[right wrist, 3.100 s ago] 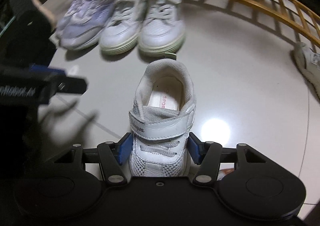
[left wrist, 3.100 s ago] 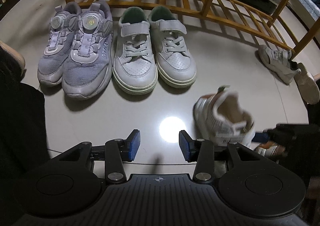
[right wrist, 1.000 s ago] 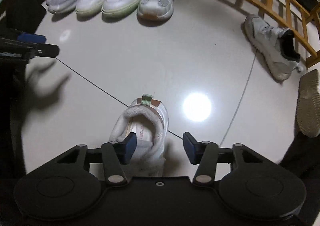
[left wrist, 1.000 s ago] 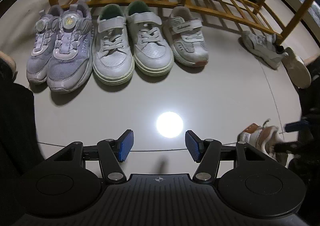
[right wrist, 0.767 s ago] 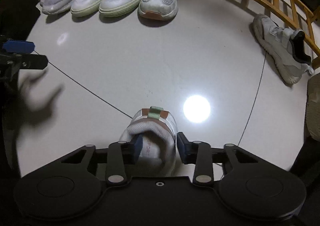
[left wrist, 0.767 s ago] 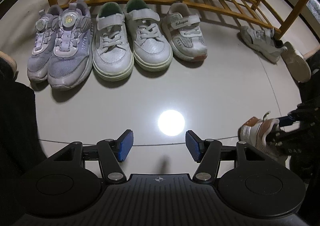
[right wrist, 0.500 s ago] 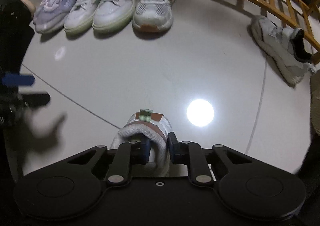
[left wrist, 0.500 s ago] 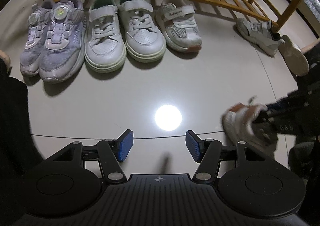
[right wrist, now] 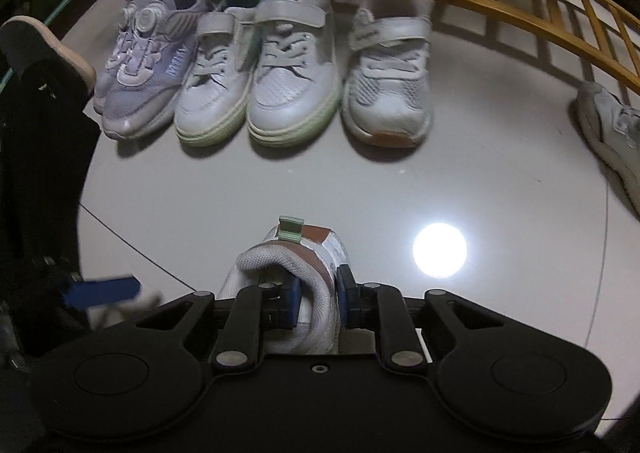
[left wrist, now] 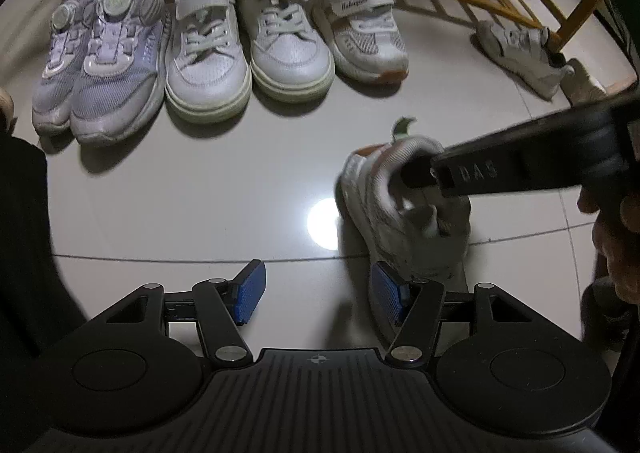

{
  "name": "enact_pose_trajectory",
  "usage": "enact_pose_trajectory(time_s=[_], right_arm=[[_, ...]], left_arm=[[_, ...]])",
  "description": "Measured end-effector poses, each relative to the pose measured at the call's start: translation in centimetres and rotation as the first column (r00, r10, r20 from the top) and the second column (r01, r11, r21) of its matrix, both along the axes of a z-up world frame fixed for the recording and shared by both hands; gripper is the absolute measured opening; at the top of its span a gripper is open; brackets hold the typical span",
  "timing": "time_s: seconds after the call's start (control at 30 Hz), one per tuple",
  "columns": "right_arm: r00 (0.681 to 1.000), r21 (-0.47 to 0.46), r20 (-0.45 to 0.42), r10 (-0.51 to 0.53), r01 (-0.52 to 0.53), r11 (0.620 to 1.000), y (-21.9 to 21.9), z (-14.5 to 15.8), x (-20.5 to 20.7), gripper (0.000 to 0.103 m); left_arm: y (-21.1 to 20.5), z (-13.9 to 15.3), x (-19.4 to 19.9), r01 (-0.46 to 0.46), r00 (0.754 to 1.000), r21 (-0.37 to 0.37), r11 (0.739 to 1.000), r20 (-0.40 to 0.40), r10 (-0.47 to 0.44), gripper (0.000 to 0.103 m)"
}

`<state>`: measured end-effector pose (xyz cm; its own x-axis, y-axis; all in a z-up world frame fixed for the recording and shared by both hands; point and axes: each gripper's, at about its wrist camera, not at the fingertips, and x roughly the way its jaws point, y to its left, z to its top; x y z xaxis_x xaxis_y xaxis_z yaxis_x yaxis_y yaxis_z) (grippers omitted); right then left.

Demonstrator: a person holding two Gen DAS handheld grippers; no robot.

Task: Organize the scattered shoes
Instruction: 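Lift the Balabala sneaker with the right tool and turn it over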

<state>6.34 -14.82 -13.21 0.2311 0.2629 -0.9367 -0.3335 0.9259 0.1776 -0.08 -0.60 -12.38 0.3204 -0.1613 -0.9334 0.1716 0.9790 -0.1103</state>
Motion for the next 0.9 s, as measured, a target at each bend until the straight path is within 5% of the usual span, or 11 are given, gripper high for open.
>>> enact_pose_trajectory(time_s=[0.3,0.9], right_arm=[[1.000,-0.001,0.007,-0.009,0.009,1.000,0.2,0.2,0.1,0.022],[0.999,0.007,0.046,0.018,-0.018,1.000,-1.1,1.5,-1.3,0.041]], left_arm=[[-1.5,-1.0,-0.4,0.051,0.998,0.014,0.999,-0.036,-0.051,0.060],[-2.5,-1.2,-0.6,0.003,0.999,0.035,0.999,-0.049,-0.001,0.061]])
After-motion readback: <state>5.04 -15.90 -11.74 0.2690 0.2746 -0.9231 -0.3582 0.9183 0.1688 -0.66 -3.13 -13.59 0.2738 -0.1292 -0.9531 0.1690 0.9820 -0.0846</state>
